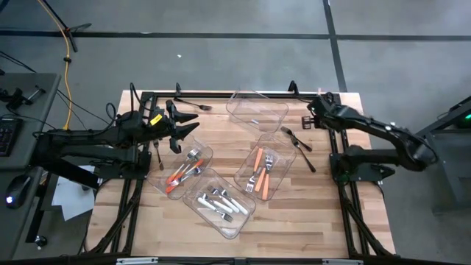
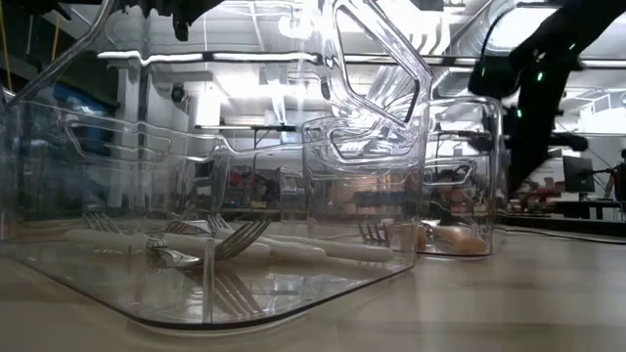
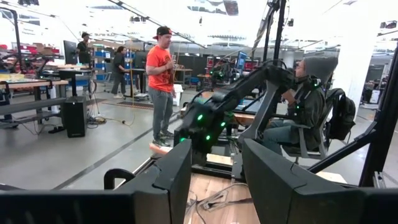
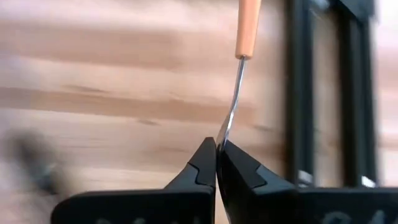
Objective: Sort silverware by color (type)
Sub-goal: Put the light orange fork into the middle right transparent bin
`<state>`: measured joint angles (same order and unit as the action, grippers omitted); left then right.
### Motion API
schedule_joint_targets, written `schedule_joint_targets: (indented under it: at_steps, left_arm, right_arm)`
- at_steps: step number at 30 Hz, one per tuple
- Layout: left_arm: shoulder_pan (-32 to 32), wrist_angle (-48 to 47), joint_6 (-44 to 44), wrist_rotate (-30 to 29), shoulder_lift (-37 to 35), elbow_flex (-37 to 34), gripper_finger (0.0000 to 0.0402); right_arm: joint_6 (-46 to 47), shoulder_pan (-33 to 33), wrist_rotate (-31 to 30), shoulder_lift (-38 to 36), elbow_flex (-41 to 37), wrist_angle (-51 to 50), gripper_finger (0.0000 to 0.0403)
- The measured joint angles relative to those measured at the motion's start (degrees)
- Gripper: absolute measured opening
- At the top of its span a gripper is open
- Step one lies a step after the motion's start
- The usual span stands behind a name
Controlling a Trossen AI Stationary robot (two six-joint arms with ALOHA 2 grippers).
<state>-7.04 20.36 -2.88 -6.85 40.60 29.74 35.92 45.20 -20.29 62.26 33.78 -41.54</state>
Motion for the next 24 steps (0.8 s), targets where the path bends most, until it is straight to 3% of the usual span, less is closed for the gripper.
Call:
schedule_joint_targets:
  at_steps: [6,10,19,24]
  left_arm:
    - [0.0,0.0,0.0,0.0,0.0,0.0,0.0131]
    - [0.0,0.0,-0.1,0.0,0.0,0.0,0.0131]
    - [0.0,1.3,-9.0,2.2,4.1,0.0,0.0131]
    - [0.0,7.1,-9.1,6.6,8.0,0.0,0.0131]
  right_arm:
    - [-1.2,-10.2,4.9,-12.3,0.1,13.9,0.0001]
    - [-1.4,-16.9,9.9,-16.0,0.2,28.0,0.0]
    - [-7.9,-31.2,19.5,-12.6,0.2,54.6,0.0]
    - [-9.0,-38.4,19.7,-8.4,0.2,62.3,0.0]
